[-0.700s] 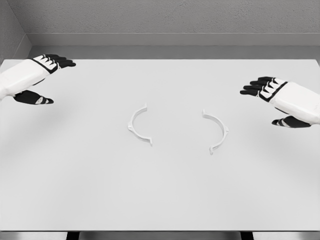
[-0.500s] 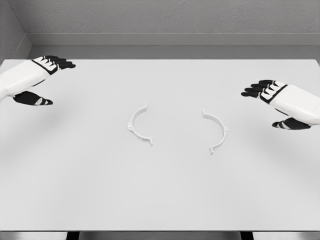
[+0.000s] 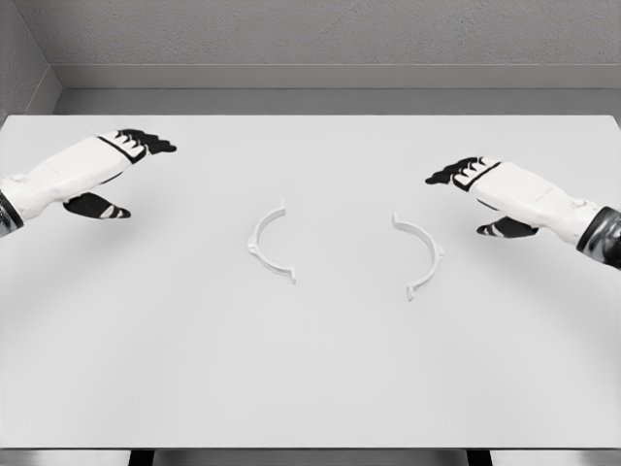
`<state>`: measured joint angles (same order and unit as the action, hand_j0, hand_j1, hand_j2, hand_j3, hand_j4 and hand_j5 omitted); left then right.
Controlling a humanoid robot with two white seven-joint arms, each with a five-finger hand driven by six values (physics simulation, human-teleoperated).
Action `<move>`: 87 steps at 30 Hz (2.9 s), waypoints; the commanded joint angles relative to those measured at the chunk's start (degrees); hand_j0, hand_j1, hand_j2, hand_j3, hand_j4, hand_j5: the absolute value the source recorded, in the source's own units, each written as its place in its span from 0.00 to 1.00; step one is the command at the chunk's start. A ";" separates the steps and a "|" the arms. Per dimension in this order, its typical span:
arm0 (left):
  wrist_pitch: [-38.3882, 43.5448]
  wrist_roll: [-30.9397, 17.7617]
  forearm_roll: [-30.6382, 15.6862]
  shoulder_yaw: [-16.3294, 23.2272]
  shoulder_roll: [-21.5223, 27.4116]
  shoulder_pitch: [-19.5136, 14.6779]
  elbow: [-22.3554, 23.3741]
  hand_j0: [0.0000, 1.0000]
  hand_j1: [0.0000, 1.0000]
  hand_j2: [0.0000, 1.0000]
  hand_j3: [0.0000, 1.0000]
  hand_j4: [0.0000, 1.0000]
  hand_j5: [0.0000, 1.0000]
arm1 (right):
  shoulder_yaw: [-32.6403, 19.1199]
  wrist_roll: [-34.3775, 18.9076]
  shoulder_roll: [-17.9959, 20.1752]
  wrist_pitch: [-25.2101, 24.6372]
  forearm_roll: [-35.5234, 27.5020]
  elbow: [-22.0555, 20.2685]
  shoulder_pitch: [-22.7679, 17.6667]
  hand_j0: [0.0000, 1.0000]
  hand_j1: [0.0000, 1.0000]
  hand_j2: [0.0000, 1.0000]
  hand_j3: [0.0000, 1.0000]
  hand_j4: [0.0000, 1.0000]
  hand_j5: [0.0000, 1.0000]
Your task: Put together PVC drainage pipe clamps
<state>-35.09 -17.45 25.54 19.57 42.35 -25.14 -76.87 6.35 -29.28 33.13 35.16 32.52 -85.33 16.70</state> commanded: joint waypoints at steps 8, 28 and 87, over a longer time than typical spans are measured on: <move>0.09 -2.85 1.80 0.56 -4.82 -0.18 -3.20 1.00 1.00 1.00 1.00 1.00 1.00 | -0.20 -0.07 -2.90 -0.16 0.52 0.60 -1.05 0.92 0.92 0.92 0.92 0.92 0.92; 0.09 -3.29 9.09 5.31 -14.05 -3.60 -1.80 1.00 1.00 1.00 1.00 1.00 1.00 | -0.55 -0.16 -5.00 -0.16 3.07 2.45 -2.64 0.92 0.92 0.92 0.92 0.92 0.92; 0.09 -3.29 13.66 5.66 -22.58 -6.06 8.49 1.00 1.00 1.00 1.00 1.00 1.00 | -0.02 -0.16 -6.76 -0.16 3.07 -1.86 -4.83 0.92 0.92 0.92 0.92 0.92 0.92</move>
<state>-35.10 -20.78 39.61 25.15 19.81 -31.29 -68.70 6.42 -29.47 26.36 35.15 36.01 -87.13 11.87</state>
